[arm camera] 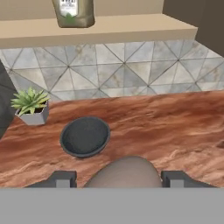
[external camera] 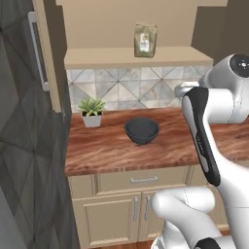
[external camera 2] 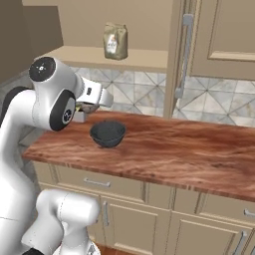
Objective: Pick the egg and butter from the fridge and place them by the bowl for mixing.
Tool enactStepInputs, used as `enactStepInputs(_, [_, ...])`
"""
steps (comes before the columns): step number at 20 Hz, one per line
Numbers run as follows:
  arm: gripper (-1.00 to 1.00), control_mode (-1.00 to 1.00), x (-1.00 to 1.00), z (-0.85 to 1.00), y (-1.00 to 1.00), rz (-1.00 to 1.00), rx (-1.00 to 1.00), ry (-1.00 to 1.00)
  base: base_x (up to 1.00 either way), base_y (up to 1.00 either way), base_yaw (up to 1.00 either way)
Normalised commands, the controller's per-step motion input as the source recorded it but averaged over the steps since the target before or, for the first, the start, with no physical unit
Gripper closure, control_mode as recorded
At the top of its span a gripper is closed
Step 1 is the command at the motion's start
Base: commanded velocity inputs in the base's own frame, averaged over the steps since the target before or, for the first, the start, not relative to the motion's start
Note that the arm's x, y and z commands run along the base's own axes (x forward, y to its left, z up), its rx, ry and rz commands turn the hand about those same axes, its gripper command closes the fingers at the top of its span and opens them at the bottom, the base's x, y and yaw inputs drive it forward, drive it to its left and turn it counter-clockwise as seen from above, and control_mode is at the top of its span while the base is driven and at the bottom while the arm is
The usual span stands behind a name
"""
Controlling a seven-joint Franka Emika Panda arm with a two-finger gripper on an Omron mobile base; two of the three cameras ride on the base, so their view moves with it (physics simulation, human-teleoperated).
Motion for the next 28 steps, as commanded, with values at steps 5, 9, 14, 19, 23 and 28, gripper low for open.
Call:
enactStepInputs(5, [1.0, 1.0, 0.0, 0.0, 0.0, 0.0, 0.0, 0.0, 0.22, -0.16, 0.0])
enactStepInputs(9, [1.0, -1.0, 0.05, -0.32, -0.42, 0.0, 0.07, 0.32, 0.0, 0.0, 0.0])
enactStepInputs(14, [1.0, -1.0, 0.12, -0.54, -0.22, 0.0, 0.0, 0.17, 0.0, 0.0, 0.0])
enactStepInputs(19, [1.0, -1.0, 0.29, -0.62, -0.09, 0.0, -0.06, 0.08, 0.0, 0.0, 0.0])
enactStepInputs(23, [1.0, -1.0, 0.38, -0.61, -0.07, 0.02, -0.07, 0.0, 0.0, 0.0, 0.0])
enactStepInputs(28, [1.0, -1.0, 0.43, -0.49, -0.26, 0.02, 0.0, 0.0, 0.0, 0.0, 0.0])
